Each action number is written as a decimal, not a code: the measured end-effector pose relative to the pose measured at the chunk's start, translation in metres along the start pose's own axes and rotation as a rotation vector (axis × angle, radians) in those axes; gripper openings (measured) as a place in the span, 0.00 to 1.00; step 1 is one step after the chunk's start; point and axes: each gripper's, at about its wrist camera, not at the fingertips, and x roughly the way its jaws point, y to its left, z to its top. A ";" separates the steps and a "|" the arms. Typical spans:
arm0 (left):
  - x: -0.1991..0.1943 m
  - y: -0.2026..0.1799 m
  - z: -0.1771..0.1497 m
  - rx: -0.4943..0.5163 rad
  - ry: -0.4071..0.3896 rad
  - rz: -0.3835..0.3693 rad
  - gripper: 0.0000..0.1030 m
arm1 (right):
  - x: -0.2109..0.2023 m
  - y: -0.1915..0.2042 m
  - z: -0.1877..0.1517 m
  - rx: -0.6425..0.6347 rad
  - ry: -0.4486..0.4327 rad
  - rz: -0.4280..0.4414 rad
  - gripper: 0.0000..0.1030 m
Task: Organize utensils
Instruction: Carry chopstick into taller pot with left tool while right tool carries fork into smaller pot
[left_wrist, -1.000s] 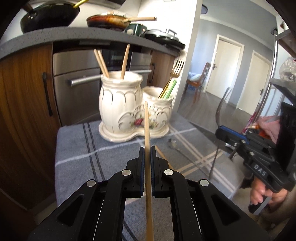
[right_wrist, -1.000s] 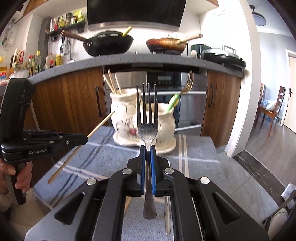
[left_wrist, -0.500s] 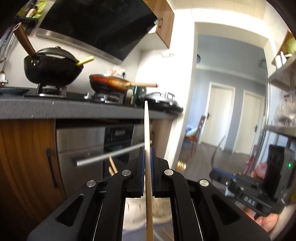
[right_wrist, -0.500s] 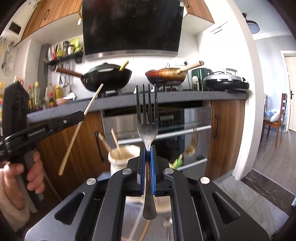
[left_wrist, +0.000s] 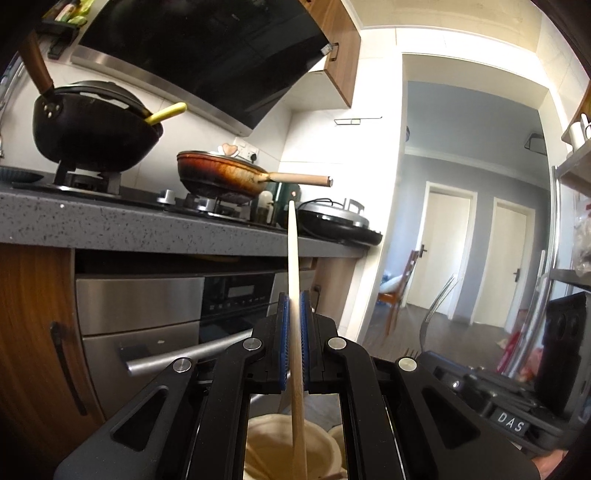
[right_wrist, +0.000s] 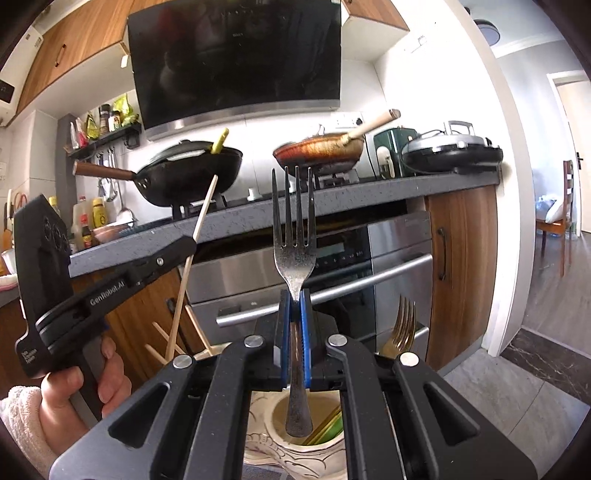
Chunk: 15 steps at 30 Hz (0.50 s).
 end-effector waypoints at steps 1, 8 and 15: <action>0.003 0.000 -0.002 0.004 0.001 0.002 0.06 | 0.003 -0.001 -0.003 0.001 0.006 -0.002 0.05; 0.015 0.008 -0.012 0.001 0.008 0.001 0.06 | 0.017 -0.008 -0.019 0.005 0.035 -0.007 0.05; 0.013 0.013 -0.024 0.001 0.029 -0.010 0.06 | 0.025 -0.008 -0.032 -0.004 0.079 0.009 0.05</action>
